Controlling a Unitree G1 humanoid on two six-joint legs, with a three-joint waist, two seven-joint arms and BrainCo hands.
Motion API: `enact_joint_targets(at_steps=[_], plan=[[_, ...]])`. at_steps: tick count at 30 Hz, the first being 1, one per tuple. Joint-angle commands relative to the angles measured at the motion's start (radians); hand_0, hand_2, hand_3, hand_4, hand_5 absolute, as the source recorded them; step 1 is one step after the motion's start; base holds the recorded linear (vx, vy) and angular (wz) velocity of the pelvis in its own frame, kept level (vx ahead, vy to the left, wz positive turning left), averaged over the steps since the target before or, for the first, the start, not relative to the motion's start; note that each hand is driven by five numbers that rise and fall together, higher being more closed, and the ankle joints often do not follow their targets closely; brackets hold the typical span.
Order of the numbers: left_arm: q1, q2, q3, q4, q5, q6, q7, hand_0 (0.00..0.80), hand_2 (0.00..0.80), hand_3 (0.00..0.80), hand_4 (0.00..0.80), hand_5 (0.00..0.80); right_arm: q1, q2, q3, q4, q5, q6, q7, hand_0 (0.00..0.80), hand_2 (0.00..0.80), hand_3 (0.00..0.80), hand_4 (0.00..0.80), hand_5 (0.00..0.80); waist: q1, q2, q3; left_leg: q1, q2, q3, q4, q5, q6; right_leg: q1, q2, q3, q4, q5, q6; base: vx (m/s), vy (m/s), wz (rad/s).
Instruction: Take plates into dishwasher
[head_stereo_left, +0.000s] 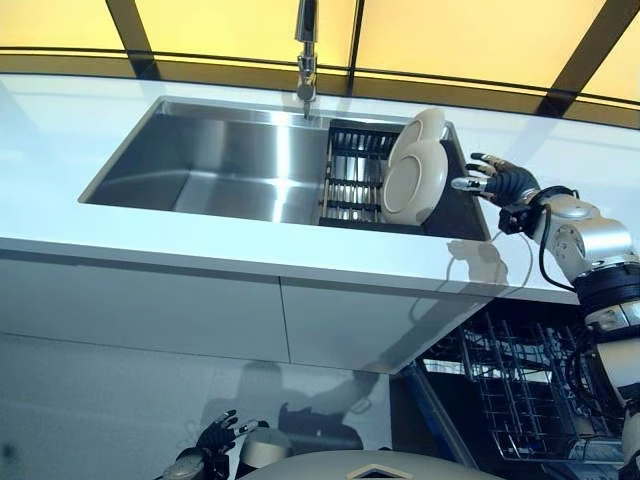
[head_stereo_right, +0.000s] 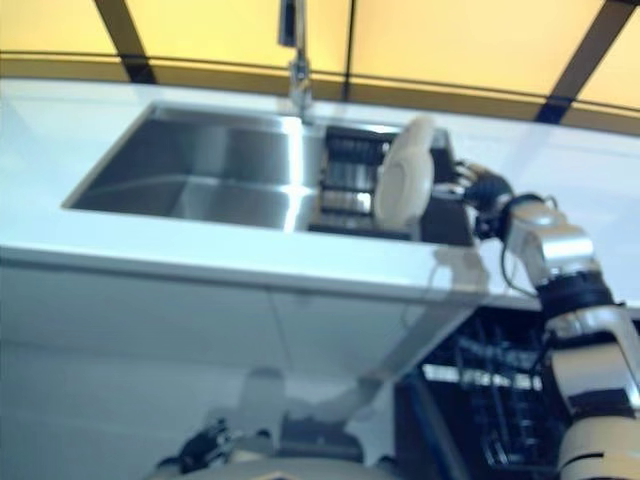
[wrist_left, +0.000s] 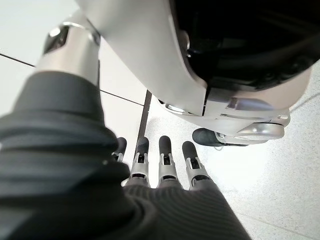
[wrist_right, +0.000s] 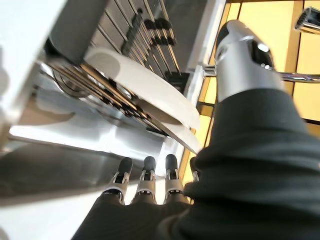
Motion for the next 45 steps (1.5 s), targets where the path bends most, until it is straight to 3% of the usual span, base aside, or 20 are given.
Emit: enact_joint_targets(at_steps=[1,26,35,36,37,38,45], plan=[[-0.037,0.016,-0.090,-0.004,0.003,-0.032,-0.011,0.000,0.000,0.000,0.000,0.000,-0.152,-0.007,0.044,0.068,0.033,-0.019,0.015,0.000,0.000,0.000,0.000,0.000,0.051,-0.031,-0.010,-0.046,-0.044,-0.067,-0.028,0.022,0.035,0.065,-0.045,-0.039,0.023,-0.034,0.019,0.006,0.015,0.04],[-0.029,0.005,-0.102,0.005,-0.017,-0.045,-0.017,0.000,0.000,0.000,0.000,0.000,-0.207,0.073,0.073,0.177,-0.049,0.029,0.040,0.000,0.000,0.000,0.000,0.000,0.085,-0.023,-0.009,-0.050,-0.051,-0.090,-0.028,0.036,0.036,0.075,-0.039,-0.075,0.033,-0.037,0.014,0.005,0.005,0.02],[-0.034,-0.009,-0.110,0.008,-0.035,-0.042,0.003,0.000,0.000,0.000,0.000,0.000,-0.265,0.089,0.112,0.275,-0.228,0.051,0.040,0.000,0.000,0.000,0.000,0.000,0.104,-0.020,-0.009,-0.053,-0.051,-0.098,-0.028,0.044,0.034,0.078,-0.038,-0.092,0.038,-0.038,0.013,0.000,0.000,0.00],[-0.035,-0.009,-0.109,0.010,-0.035,-0.040,0.003,0.000,0.000,0.000,0.000,0.000,-0.275,0.087,0.118,0.293,-0.233,0.044,0.039,0.276,0.276,0.276,0.276,0.276,0.107,-0.020,-0.009,-0.053,-0.050,-0.098,-0.028,0.044,0.034,0.079,-0.038,-0.094,0.038,-0.038,0.013,0.000,0.000,0.00],[-0.035,-0.008,-0.109,0.012,-0.038,-0.040,0.002,0.000,0.000,0.000,0.000,0.000,-0.288,0.086,0.122,0.310,-0.251,0.044,0.042,0.493,0.493,0.493,0.493,0.493,0.110,-0.019,-0.009,-0.053,-0.050,-0.100,-0.028,0.045,0.033,0.080,-0.038,-0.098,0.039,-0.039,0.013,0.000,0.000,0.00],[-0.035,-0.009,-0.111,0.013,-0.044,-0.040,0.004,0.000,0.000,0.000,0.000,0.000,-0.299,0.087,0.129,0.325,-0.262,0.042,0.030,0.800,0.800,0.800,0.800,0.800,0.113,-0.019,-0.010,-0.053,-0.050,-0.102,-0.028,0.045,0.032,0.081,-0.039,-0.100,0.039,-0.039,0.013,0.000,0.000,0.00],[-0.039,-0.012,-0.115,0.018,-0.053,-0.045,0.004,0.000,0.000,0.000,0.000,0.000,-0.380,0.094,0.155,0.404,-0.280,0.030,0.004,0.800,0.800,0.800,0.800,0.800,0.129,-0.012,-0.012,-0.045,-0.048,-0.107,-0.028,0.044,0.026,0.091,-0.036,-0.112,0.041,-0.045,0.013,0.000,0.000,0.00]])
